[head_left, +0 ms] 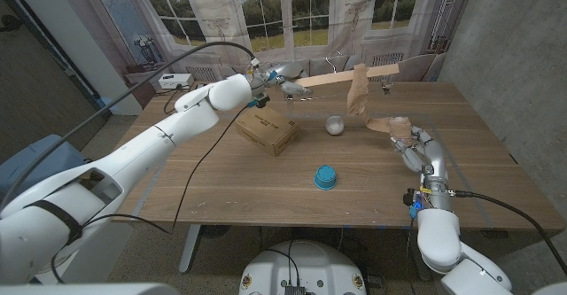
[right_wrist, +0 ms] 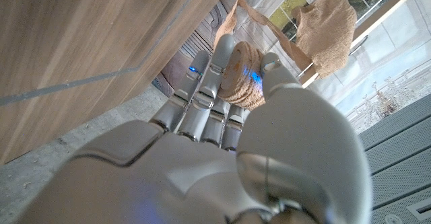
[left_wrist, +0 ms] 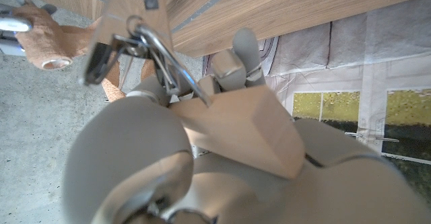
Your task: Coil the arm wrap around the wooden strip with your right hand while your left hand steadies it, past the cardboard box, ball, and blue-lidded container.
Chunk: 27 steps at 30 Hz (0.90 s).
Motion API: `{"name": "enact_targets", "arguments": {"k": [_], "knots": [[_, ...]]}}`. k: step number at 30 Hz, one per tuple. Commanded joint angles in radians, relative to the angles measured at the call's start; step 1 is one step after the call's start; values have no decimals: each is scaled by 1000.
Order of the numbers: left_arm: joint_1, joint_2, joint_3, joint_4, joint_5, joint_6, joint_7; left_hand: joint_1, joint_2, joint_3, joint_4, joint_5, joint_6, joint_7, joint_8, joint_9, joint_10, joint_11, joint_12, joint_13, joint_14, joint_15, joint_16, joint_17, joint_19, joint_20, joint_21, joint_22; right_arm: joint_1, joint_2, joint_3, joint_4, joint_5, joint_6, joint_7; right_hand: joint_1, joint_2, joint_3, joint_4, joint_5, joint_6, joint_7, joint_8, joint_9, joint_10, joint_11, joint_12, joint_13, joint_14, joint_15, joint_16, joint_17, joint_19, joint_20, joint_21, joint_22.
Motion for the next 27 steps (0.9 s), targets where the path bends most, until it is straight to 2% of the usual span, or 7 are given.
{"name": "enact_targets", "arguments": {"k": [1, 9, 27], "knots": [[-12, -6, 17, 5, 18, 10, -15, 12, -4, 8, -2, 11, -15, 26, 3, -1, 6, -18, 5, 0, 8, -2, 5, 0, 8, -45, 3, 3, -86, -12, 58, -95, -70, 23, 73, 88, 88, 13, 3, 8, 466, 33, 107, 2, 342, -11, 68, 3, 9, -54, -5, 3, -3, 2, 9, -1], [-7, -6, 19, 0, 24, 10, -11, 12, -3, 8, -2, 14, -17, 28, 4, -4, 4, -17, 5, 0, 4, 0, 9, 5, 9, -46, 2, 2, -110, -32, 86, -185, -147, -45, 151, 85, 86, 13, 3, 9, 466, 30, 105, 1, 341, -15, 66, 3, 11, -57, -7, 3, -6, 3, 14, -3], [-16, -18, 56, 19, 49, 22, -46, 13, -3, 9, -3, 20, -16, 30, 7, -11, 7, -15, 5, 0, 3, 1, 12, 4, 8, -45, 4, 4, -154, -13, 146, -350, -335, -160, 240, 77, 85, 12, 5, 9, 468, 24, 101, 0, 338, -20, 65, 8, 5, -63, -12, 9, -18, -1, 24, -9]]}}
